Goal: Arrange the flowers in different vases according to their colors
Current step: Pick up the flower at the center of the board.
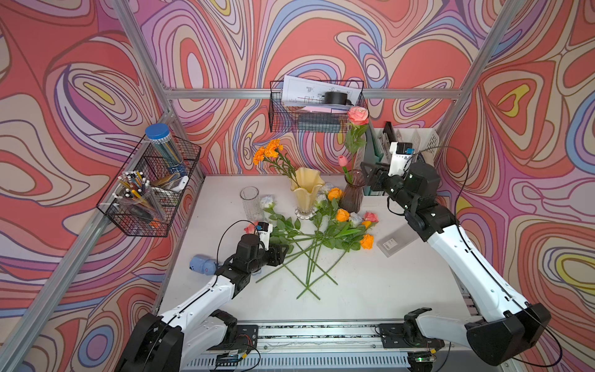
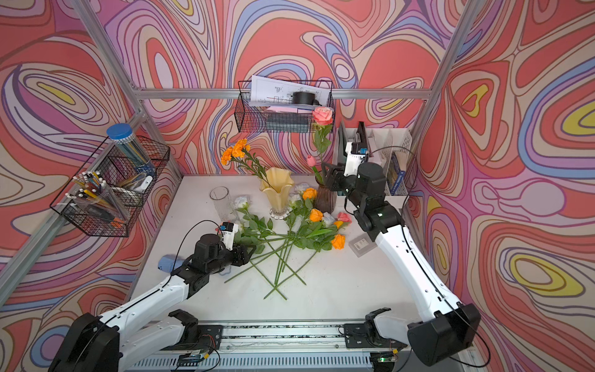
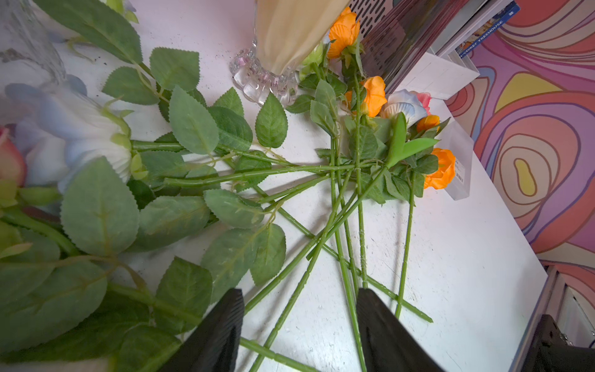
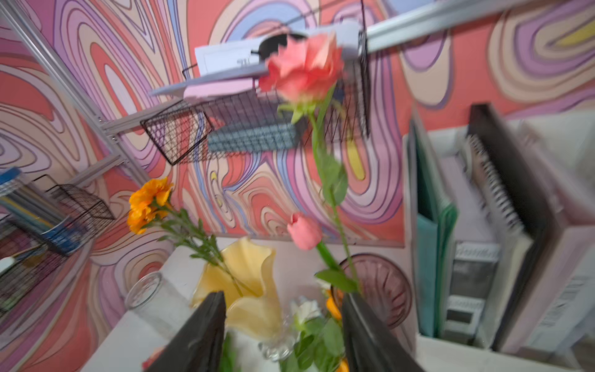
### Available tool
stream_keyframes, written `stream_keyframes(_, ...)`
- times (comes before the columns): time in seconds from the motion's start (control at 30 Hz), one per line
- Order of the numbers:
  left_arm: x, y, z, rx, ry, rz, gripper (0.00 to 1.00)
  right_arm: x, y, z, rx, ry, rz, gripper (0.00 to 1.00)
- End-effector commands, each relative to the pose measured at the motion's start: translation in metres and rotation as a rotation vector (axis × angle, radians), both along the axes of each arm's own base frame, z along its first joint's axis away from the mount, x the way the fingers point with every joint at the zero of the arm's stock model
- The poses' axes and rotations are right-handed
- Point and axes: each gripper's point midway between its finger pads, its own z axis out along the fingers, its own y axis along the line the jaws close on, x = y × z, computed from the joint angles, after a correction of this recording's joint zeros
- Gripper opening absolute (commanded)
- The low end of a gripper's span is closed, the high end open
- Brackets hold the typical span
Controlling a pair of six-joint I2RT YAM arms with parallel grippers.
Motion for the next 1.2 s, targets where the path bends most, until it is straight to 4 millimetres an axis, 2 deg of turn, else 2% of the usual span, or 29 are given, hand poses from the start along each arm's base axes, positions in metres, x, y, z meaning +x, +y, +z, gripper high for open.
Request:
stream_keyframes(0.0,0.0,-0.028,0.021,0.001,-0.062,-0.124,0.63,-0.029,0.02,-0.124,0.143,0.45,0.075,0.55)
stream_keyframes(0.07,-0.005,-0.044,0.018,0.038,-0.068,-0.196,0.64,-0.037,0.015,-0.157,0.136,0.524,0.043,0.54)
stream_keyframes(0.1,-0.001,-0.058,0.03,0.051,-0.095,-0.241,0.64,-0.041,0.013,-0.168,0.131,0.548,0.031,0.54)
stream_keyframes(0.13,-0.003,-0.067,0.031,0.072,-0.101,-0.284,0.64,-0.042,0.01,-0.174,0.122,0.56,0.022,0.54)
stream_keyframes(0.3,-0.006,-0.111,0.016,0.287,-0.113,-0.465,0.62,-0.036,0.006,-0.186,0.052,0.599,0.011,0.54)
stream_keyframes(0.5,0.002,-0.143,-0.017,0.469,-0.085,-0.58,0.55,-0.023,-0.011,-0.208,0.064,0.646,-0.018,0.54)
stream_keyframes(0.63,0.017,-0.148,-0.038,0.548,-0.065,-0.584,0.5,-0.021,-0.017,-0.217,0.064,0.658,-0.025,0.52)
stream_keyframes(0.77,0.032,-0.152,-0.046,0.604,-0.065,-0.579,0.49,-0.022,-0.02,-0.221,0.064,0.657,-0.025,0.51)
stream_keyframes(1.0,0.043,-0.154,-0.066,0.69,-0.041,-0.605,0.44,-0.024,-0.021,-0.225,0.062,0.652,-0.016,0.51)
stream_keyframes(1.17,0.047,-0.154,-0.077,0.72,-0.022,-0.61,0.34,-0.024,-0.024,-0.228,0.053,0.654,-0.02,0.51)
